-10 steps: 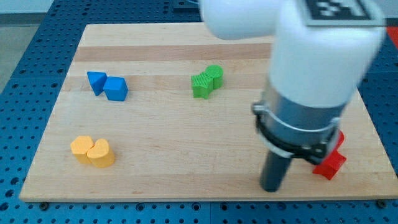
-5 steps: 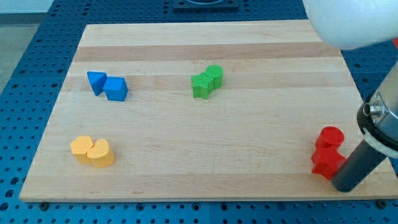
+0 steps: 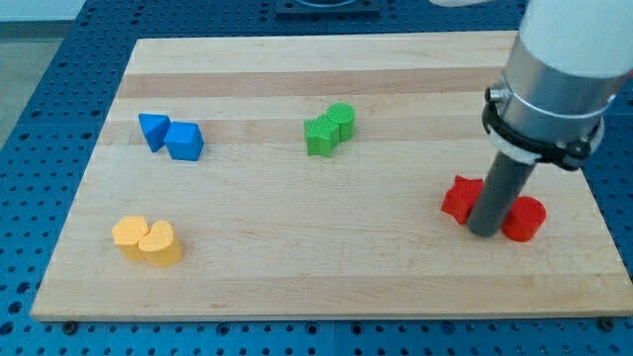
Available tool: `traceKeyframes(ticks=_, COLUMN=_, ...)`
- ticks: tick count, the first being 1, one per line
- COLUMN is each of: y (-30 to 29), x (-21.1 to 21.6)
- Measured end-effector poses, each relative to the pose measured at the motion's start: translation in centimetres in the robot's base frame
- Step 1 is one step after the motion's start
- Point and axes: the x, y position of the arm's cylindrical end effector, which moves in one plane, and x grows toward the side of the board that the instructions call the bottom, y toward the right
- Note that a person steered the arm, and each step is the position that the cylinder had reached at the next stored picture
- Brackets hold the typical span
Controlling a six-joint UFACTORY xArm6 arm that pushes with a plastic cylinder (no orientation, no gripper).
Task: Slide blue triangle down a bit
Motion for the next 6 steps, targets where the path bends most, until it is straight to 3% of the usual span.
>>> traceKeyframes(ticks=6, y=-7.7, x=-13.2)
